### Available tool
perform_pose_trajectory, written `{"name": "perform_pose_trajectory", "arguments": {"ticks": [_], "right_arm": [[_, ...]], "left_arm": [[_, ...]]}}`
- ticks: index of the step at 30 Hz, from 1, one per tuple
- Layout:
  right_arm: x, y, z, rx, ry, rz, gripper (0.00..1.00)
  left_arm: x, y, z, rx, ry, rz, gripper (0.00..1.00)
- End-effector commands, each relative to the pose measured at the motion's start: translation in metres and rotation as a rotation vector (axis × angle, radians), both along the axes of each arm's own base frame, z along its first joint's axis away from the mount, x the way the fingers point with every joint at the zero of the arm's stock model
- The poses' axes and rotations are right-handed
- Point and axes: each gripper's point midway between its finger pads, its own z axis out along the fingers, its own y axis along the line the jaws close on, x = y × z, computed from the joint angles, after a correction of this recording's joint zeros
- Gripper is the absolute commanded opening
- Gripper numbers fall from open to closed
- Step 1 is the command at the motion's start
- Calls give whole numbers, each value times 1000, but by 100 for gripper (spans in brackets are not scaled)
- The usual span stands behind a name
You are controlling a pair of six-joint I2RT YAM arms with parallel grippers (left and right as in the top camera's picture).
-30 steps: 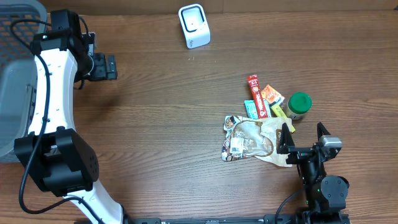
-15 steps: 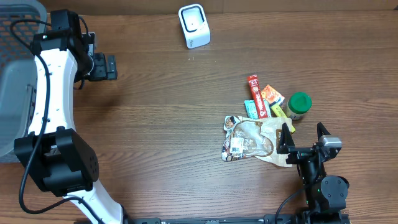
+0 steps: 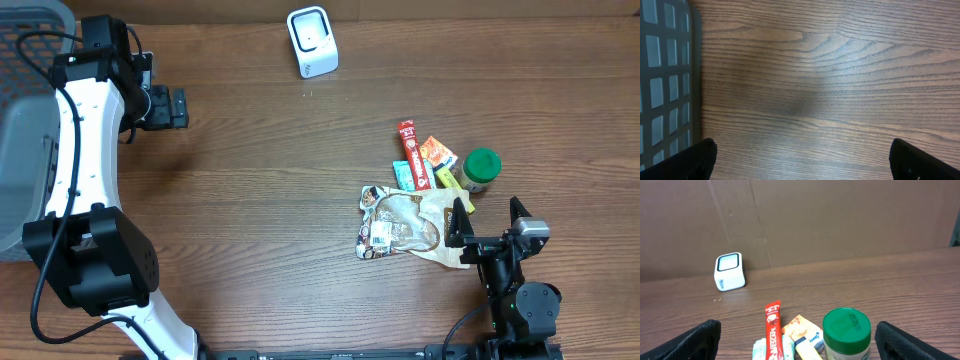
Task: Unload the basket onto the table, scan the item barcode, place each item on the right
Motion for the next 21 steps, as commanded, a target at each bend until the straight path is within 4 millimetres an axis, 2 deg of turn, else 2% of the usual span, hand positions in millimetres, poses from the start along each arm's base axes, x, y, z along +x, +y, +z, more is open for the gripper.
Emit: {"name": "perform_pose_trajectory", "arguments": {"ticks": [1, 17, 21], "right_arm": [[0, -1, -2, -4, -2, -5, 100], [0, -1, -2, -4, -2, -5, 100], [0, -1, -2, -4, -2, -5, 100]], "left_arm": [[3, -3, 5, 3, -14, -23, 100], [3, -5, 8, 4, -22, -28, 100], [1, -8, 25, 11, -61, -33, 100]]}}
